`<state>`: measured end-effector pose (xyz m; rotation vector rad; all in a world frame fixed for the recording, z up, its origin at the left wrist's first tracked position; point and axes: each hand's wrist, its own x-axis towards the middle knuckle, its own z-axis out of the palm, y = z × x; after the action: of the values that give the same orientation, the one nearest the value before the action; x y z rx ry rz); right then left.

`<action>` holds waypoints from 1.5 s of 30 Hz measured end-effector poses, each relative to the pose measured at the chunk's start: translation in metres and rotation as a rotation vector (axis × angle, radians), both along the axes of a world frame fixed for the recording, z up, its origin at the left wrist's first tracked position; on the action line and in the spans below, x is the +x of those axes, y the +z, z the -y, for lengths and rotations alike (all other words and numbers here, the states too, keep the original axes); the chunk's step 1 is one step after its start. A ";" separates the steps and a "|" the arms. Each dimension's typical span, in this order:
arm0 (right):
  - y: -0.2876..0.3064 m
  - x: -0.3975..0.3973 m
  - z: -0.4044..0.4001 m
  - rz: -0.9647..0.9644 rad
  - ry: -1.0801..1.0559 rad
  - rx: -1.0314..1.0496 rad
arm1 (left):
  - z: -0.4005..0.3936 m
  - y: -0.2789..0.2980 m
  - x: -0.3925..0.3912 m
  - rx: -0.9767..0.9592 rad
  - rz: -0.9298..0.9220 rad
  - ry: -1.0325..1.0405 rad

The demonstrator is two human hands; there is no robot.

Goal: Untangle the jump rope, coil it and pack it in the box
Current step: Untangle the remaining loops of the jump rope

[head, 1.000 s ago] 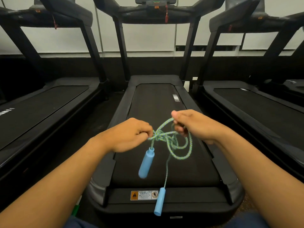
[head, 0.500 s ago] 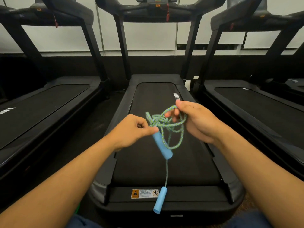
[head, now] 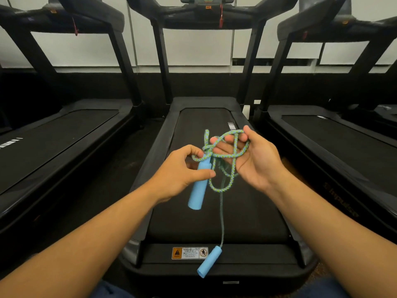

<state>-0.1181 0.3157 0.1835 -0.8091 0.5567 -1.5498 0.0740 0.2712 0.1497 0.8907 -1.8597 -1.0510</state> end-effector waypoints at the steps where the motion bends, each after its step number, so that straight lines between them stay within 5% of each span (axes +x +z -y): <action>1: 0.001 0.001 0.000 0.010 -0.004 -0.003 | 0.000 0.000 0.000 -0.023 0.025 0.017; 12: 0.000 0.014 -0.001 -0.150 -0.136 -0.140 | -0.008 -0.006 -0.009 -0.300 0.203 0.020; 18: -0.005 -0.006 0.005 -0.556 -0.449 -0.193 | -0.006 -0.002 -0.007 -0.478 0.160 0.092; 23: 0.008 -0.015 -0.008 -0.625 -0.185 -0.181 | -0.001 0.005 0.000 -0.679 0.282 0.130; 31: 0.009 -0.024 -0.021 -1.406 -0.052 -0.156 | -0.004 0.010 0.002 -1.020 0.463 0.085; 35: 0.007 -0.020 -0.018 -1.487 -0.157 -0.183 | -0.002 0.012 -0.002 -1.119 0.490 0.065; 37: 0.005 -0.019 -0.017 -1.451 -0.216 -0.180 | -0.001 0.010 0.000 -0.965 0.425 0.067; 41: -0.005 -0.020 -0.009 -1.429 -0.427 -0.280 | -0.008 0.005 -0.005 -0.260 0.114 -0.011; 45: -0.013 -0.013 -0.005 -1.433 -0.516 -0.401 | -0.014 0.002 -0.015 0.061 -0.016 0.111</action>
<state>-0.1314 0.3207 0.1704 -2.2272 1.5854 -1.3115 0.0589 0.2852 0.1517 1.0065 -1.7527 -1.0483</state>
